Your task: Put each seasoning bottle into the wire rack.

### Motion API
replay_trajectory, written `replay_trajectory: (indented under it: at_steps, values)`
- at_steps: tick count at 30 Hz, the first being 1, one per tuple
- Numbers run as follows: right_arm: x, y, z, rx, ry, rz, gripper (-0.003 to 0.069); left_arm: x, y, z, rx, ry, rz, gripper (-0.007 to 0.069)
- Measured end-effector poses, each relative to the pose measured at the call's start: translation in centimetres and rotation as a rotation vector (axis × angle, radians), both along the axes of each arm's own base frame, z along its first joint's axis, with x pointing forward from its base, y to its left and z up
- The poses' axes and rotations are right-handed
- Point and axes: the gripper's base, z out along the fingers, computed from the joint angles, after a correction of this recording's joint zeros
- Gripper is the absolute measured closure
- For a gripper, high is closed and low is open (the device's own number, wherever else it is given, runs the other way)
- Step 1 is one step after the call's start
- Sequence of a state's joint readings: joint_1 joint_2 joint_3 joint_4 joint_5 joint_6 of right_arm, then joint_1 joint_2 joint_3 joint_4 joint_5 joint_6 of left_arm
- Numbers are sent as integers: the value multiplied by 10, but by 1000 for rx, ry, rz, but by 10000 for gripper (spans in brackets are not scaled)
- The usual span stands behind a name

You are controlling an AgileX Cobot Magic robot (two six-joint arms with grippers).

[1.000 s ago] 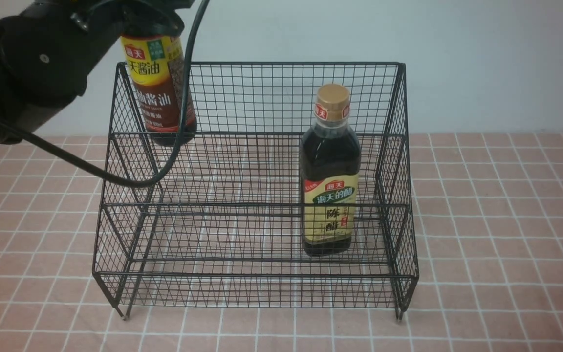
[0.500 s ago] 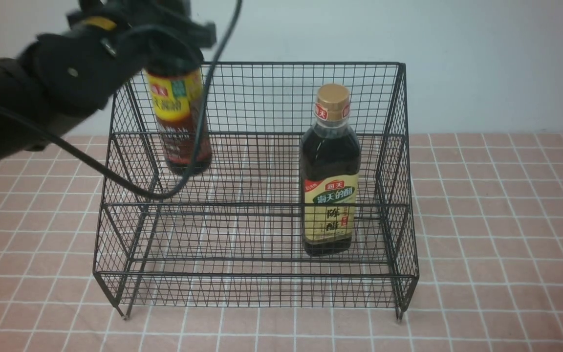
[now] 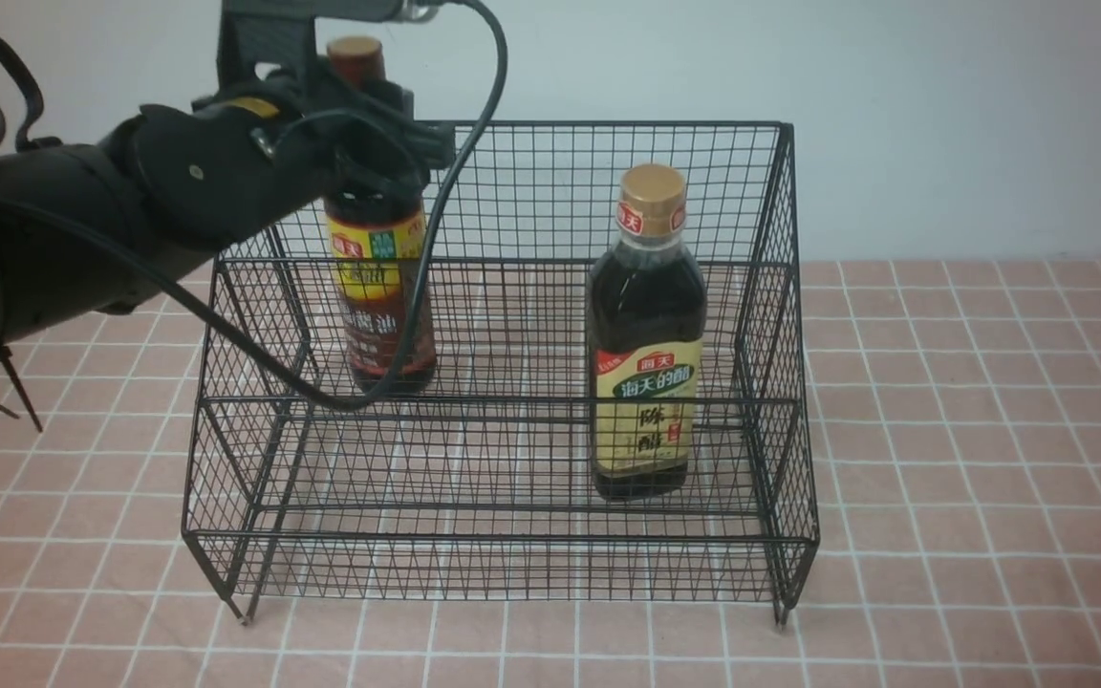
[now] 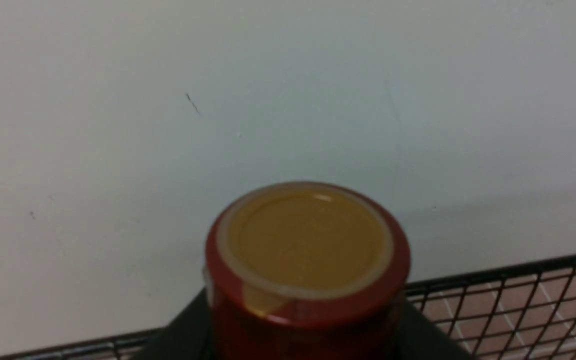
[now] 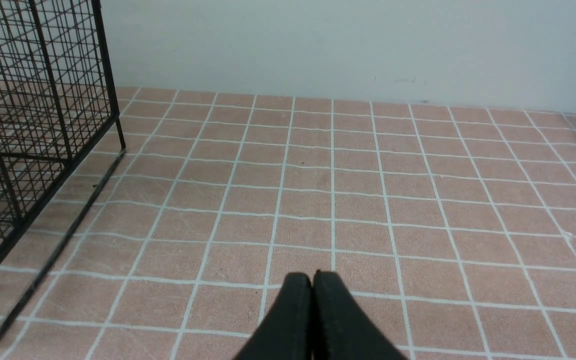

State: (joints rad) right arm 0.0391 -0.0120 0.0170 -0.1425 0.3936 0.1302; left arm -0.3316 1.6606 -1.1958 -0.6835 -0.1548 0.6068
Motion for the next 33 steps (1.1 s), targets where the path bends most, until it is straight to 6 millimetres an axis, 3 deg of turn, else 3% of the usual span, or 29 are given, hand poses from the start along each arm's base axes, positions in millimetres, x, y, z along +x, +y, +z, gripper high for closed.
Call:
replay_trajectory:
  at_steps: [5,10,17,23,24,27,30,31,32,33]
  values:
    - [0,0,0,0,0,0,673,0,0,-1,-17,12,6,351]
    - [0,0,0,0,0,0,673,-2,2,11,-8,-27,12,231]
    - [0,0,0,-3,0,1,673,-6,-1,10,37,11,-45,181]
    - [0,0,0,-4,0,1,673,-30,5,52,66,-96,-74,181]
    - [0,0,0,-4,0,1,673,-44,9,71,67,-141,-92,204]
    - [0,0,0,-4,0,1,673,-71,12,99,68,-195,-147,277]
    - [0,0,0,-4,0,1,673,-109,15,125,76,-218,-268,470]
    - [0,0,0,-4,0,1,673,-113,15,128,75,-219,-283,483]
    - [0,0,0,-4,0,1,673,-134,17,138,85,-223,-346,572]
    - [0,0,0,-4,0,1,673,-144,20,143,88,-230,-369,598]
